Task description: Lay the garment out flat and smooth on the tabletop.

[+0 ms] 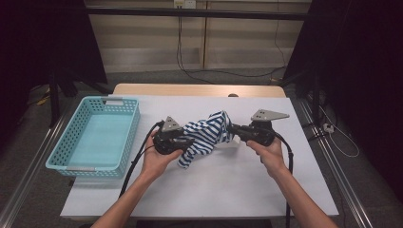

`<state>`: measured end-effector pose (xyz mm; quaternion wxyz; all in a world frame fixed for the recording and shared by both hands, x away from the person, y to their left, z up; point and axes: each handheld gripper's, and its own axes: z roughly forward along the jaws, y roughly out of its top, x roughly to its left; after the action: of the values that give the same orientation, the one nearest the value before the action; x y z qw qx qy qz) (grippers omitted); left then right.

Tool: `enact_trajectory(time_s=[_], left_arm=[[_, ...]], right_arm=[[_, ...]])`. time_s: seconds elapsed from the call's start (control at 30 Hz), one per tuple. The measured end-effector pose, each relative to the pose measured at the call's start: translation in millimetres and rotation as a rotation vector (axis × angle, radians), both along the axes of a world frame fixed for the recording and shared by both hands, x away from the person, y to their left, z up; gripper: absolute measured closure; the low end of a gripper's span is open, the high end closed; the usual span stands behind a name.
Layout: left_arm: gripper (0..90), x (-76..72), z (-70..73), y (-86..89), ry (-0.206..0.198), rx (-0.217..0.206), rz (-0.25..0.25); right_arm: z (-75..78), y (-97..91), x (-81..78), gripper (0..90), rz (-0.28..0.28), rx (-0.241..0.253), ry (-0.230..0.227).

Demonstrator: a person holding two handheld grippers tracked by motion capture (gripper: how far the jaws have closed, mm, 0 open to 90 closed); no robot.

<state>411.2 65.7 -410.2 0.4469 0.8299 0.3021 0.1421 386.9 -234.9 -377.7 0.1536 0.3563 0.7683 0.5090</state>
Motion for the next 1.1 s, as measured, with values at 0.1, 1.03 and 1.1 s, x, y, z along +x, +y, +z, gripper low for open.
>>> enact_trajectory(time_s=[0.1, 1.03, 1.1], left_arm=[[38.6, -1.1, 1.1, -2.6, -0.008, 0.008, -0.010], [74.2, 7.8, -32.1, 1.9, 0.007, 0.268, 0.003], [73.8, 10.5, -31.7, 6.3, 0.018, 0.260, 0.022]], right_arm=[[-8.2, 11.2, -1.8, 86.8, 0.041, -0.020, 0.021], [-41.4, 41.2, -20.6, 58.0, 0.177, -0.102, 0.092], [-39.7, 37.9, -20.3, 50.1, 0.158, -0.095, 0.080]])
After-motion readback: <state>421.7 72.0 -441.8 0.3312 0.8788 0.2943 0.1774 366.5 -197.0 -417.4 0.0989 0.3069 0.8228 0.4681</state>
